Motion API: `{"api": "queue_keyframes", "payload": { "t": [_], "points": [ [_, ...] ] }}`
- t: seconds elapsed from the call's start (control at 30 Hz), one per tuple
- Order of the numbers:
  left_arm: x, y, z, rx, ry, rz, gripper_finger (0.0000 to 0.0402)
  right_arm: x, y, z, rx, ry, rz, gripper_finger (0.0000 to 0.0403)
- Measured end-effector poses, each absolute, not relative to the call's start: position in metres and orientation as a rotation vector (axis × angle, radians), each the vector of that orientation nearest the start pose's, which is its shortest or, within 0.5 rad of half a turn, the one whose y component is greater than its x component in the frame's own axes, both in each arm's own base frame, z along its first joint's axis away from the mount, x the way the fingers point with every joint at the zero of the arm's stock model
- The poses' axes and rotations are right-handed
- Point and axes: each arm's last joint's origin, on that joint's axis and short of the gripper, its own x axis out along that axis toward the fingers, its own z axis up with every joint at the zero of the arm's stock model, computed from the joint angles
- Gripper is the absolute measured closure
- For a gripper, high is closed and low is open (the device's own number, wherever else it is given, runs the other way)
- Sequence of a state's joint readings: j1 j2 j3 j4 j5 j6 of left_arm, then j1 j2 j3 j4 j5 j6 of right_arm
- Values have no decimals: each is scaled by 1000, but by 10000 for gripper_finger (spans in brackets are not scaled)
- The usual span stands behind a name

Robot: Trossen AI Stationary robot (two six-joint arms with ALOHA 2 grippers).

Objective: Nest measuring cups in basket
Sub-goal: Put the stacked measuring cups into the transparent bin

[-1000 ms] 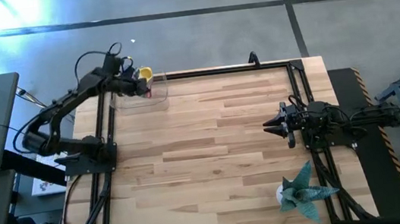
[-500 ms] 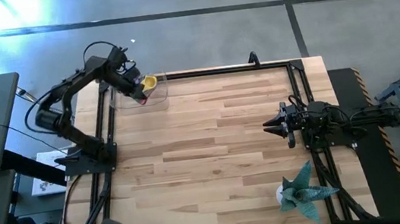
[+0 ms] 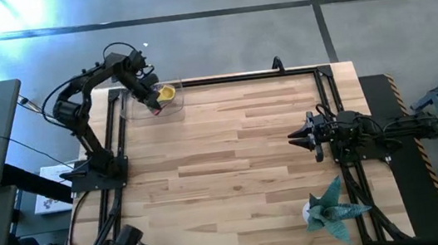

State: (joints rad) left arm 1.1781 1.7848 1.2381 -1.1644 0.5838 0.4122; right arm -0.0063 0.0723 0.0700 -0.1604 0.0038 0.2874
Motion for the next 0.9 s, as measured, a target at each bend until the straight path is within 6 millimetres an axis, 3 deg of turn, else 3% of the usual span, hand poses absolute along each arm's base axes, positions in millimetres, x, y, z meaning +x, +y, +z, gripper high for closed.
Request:
{"api": "queue_keyframes", "payload": {
  "t": [0.37, 0.9],
  "points": [
    [131, 286, 177, -980, 1150, 171, 355, 97, -1, 166, 287, 160, -33, 307],
    [128, 288, 177, -952, 1175, 196, 297, 97, -1, 166, 287, 160, -33, 307]
  ]
}}
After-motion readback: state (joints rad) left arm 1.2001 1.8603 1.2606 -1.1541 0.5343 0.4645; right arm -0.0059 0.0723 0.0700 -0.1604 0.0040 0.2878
